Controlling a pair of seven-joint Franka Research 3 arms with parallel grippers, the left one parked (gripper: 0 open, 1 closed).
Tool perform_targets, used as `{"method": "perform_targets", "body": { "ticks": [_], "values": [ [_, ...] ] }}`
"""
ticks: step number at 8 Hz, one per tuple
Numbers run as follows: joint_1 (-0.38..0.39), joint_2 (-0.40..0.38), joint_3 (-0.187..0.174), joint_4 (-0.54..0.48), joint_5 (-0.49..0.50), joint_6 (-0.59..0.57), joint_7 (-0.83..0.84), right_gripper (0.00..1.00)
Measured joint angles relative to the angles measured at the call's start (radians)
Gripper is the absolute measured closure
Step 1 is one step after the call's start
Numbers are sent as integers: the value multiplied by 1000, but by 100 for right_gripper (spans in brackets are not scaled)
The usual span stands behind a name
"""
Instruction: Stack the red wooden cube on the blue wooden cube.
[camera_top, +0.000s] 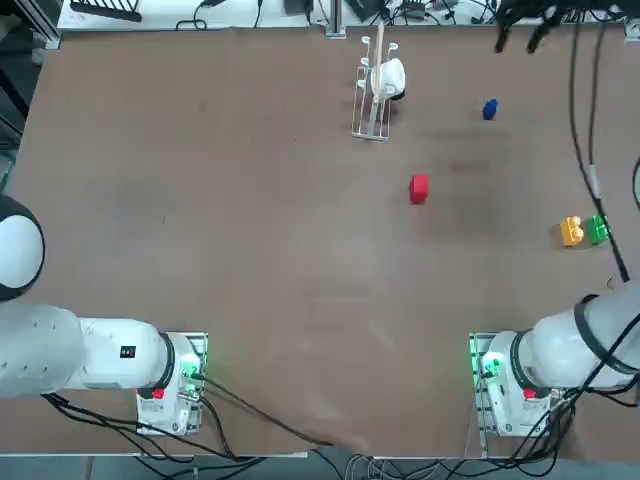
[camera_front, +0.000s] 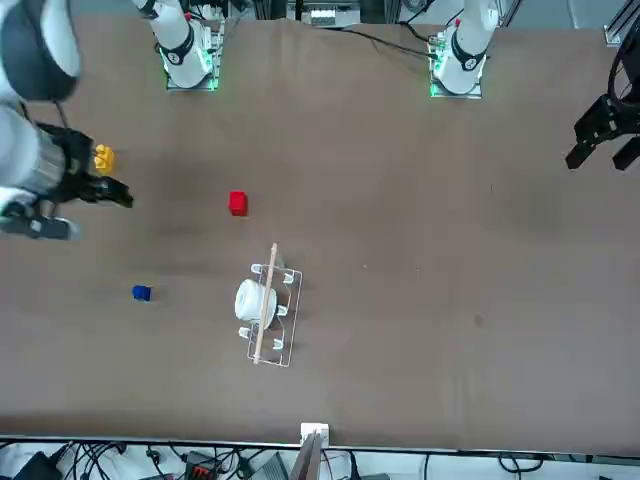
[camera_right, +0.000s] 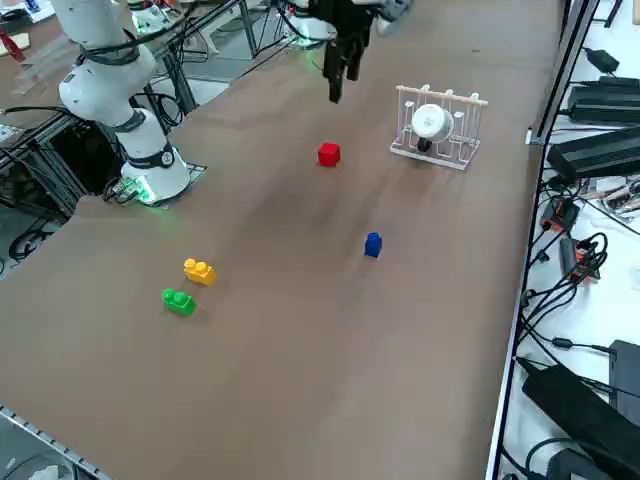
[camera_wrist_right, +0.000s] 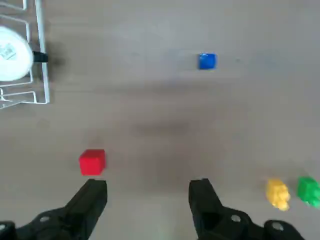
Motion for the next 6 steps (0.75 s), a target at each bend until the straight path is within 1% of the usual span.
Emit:
{"method": "perform_targets", "body": {
  "ticks": [1,3,5,6],
  "values": [
    [40,-3,2,-90,0,112,22,0],
    [107,-40,3,-324,-1,361,98,0],
    [156,-74,4,-557,-1,617,155,0],
    [175,-76,3,-646,-1,735,180,0]
  ]
}}
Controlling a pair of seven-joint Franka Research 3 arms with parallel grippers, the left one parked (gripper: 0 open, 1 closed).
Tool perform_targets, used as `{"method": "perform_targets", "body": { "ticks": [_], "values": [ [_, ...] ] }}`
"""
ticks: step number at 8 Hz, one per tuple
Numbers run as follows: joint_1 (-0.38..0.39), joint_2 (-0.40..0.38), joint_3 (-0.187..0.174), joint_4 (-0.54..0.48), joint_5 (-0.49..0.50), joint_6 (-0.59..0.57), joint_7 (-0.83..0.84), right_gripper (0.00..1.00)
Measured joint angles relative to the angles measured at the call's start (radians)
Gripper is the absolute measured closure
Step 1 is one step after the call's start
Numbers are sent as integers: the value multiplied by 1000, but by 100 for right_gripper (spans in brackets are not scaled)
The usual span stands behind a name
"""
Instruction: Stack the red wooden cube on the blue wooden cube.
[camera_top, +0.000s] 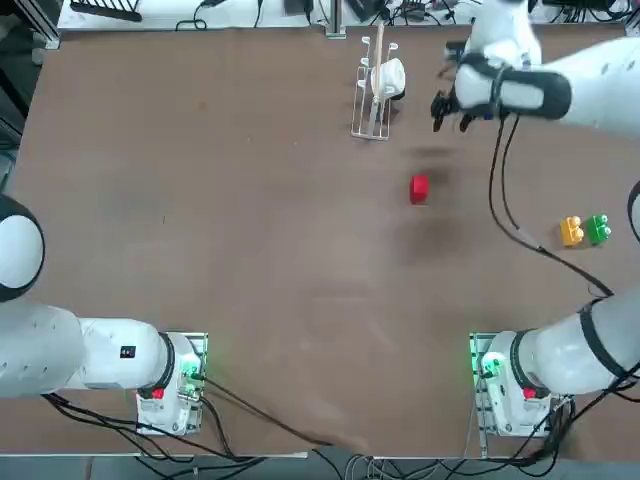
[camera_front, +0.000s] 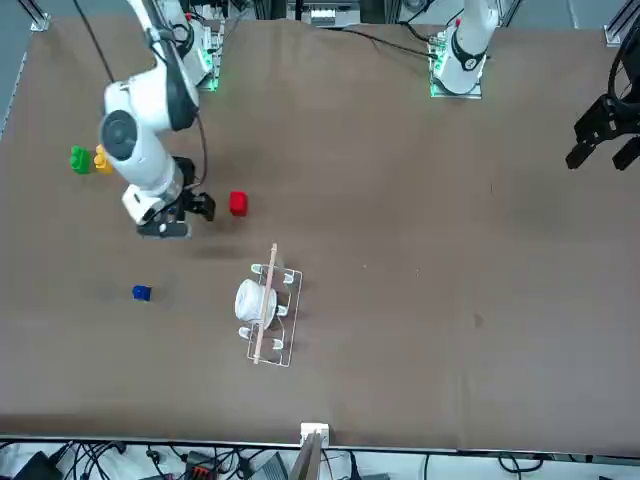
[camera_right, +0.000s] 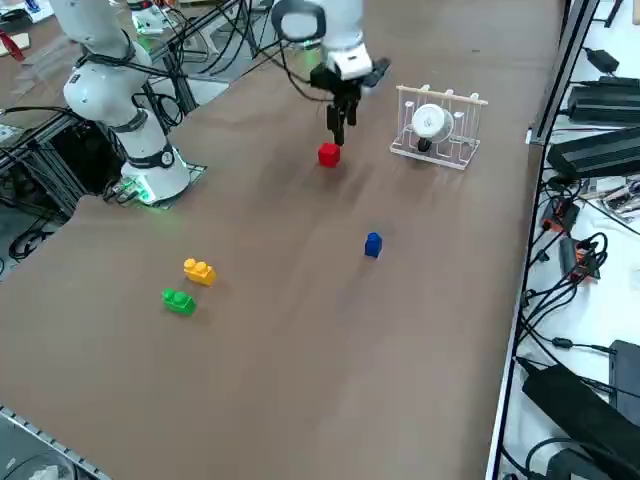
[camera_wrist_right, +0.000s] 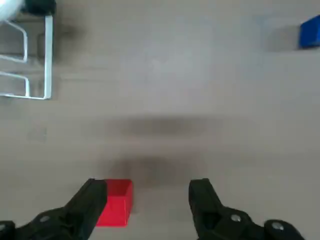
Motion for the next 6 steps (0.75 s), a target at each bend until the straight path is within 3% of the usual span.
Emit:
{"method": "perform_targets", "body": {
  "ticks": [2,6],
  "values": [
    [54,4,0,-102,0,131,83,0],
    [130,23,0,-183,0,249,149,0]
  ]
}}
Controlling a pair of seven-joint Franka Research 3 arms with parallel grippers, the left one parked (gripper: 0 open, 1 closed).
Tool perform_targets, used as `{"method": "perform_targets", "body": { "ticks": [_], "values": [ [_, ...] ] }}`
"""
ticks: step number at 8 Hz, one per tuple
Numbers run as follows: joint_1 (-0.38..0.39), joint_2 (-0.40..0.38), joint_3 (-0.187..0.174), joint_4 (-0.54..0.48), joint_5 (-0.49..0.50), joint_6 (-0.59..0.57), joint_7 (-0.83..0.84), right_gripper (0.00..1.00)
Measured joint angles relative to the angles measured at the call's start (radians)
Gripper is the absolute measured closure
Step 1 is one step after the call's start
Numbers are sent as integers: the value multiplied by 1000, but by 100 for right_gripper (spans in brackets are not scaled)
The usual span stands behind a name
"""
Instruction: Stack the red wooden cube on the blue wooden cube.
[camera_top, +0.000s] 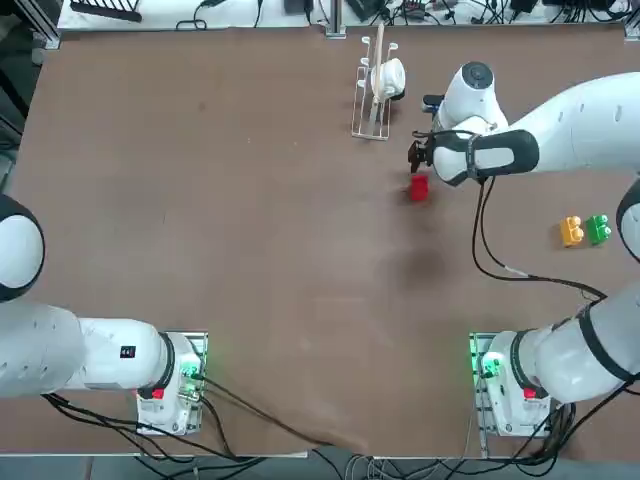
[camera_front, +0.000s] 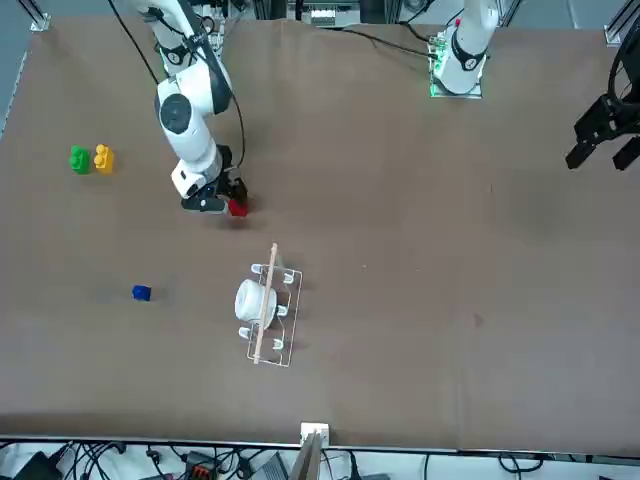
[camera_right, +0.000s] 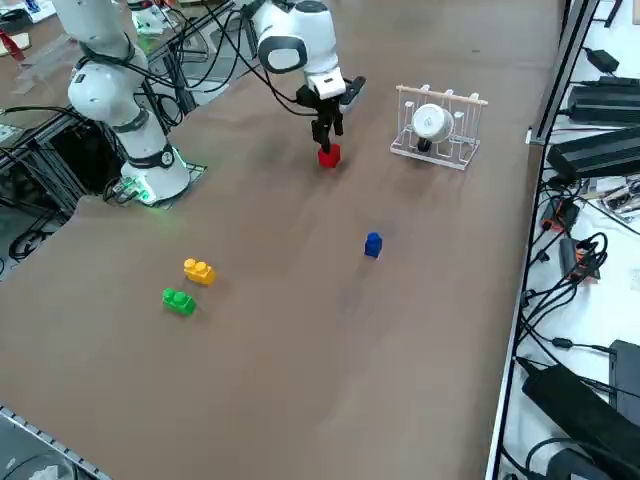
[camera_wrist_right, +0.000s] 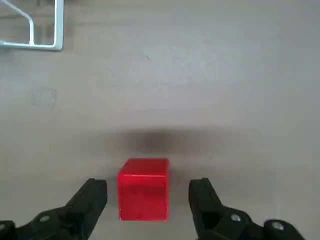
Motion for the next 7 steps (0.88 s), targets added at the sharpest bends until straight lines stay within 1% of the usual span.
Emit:
{"method": "perform_targets", "body": {
  "ticks": [4,7],
  "values": [
    [36,48,0,-40,0,84,4,0],
    [42,85,-2,-41,0,103,4,0]
  ]
}}
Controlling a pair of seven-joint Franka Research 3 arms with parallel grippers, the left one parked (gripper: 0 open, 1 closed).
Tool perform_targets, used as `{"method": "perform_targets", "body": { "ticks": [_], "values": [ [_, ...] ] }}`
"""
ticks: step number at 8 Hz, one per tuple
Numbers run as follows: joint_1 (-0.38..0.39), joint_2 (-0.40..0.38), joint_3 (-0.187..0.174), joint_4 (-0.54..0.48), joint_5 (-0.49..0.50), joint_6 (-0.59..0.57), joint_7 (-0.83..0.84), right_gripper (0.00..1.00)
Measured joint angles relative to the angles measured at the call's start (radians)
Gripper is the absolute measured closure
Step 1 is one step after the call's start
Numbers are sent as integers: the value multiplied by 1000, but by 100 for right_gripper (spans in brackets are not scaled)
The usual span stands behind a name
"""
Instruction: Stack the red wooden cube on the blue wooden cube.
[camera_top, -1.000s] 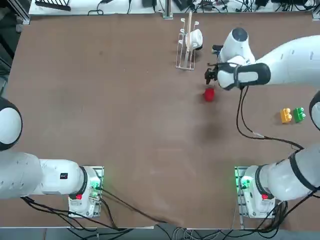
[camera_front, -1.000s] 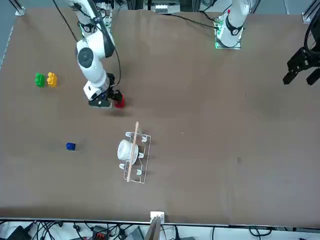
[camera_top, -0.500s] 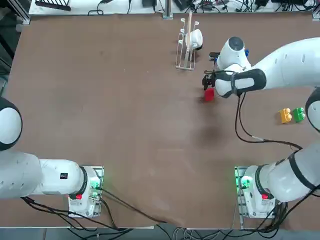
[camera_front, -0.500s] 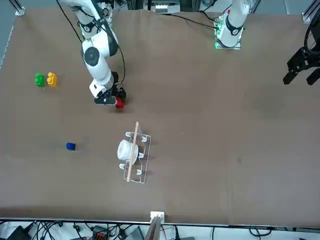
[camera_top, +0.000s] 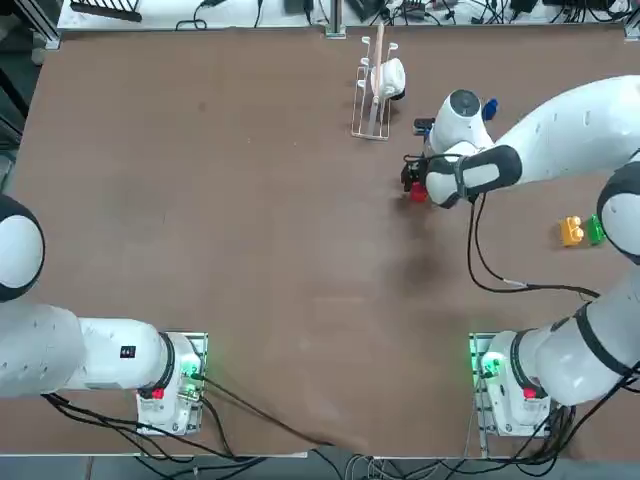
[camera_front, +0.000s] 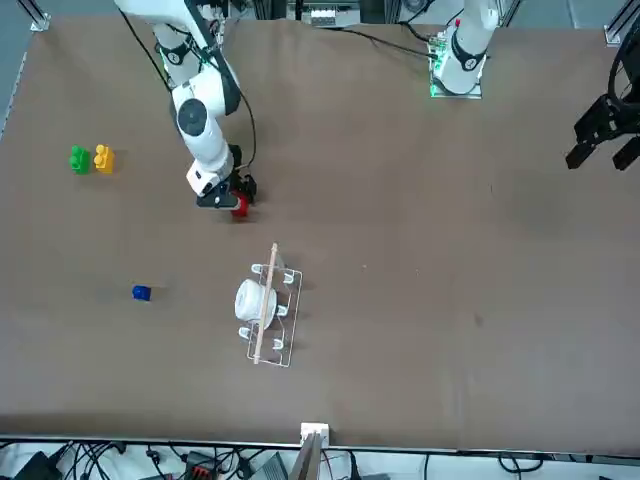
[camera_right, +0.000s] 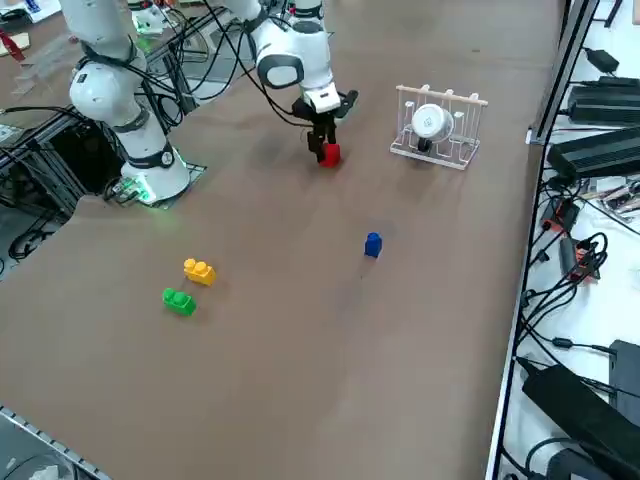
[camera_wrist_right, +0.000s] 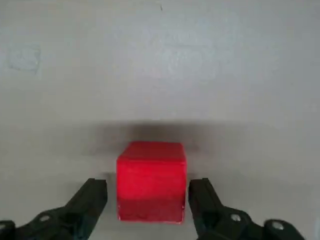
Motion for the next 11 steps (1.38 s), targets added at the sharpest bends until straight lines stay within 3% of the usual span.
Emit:
{"method": "perform_targets", "body": {
  "ticks": [3,5,8,11],
  "values": [
    [0,9,-2,0,0,1,0,6],
    [0,7,-5,0,0,2,0,30],
    [0,5,-8,7,0,13,0,30],
    [-21,-73,-42,39,-2,-12,-71,30]
  ]
}}
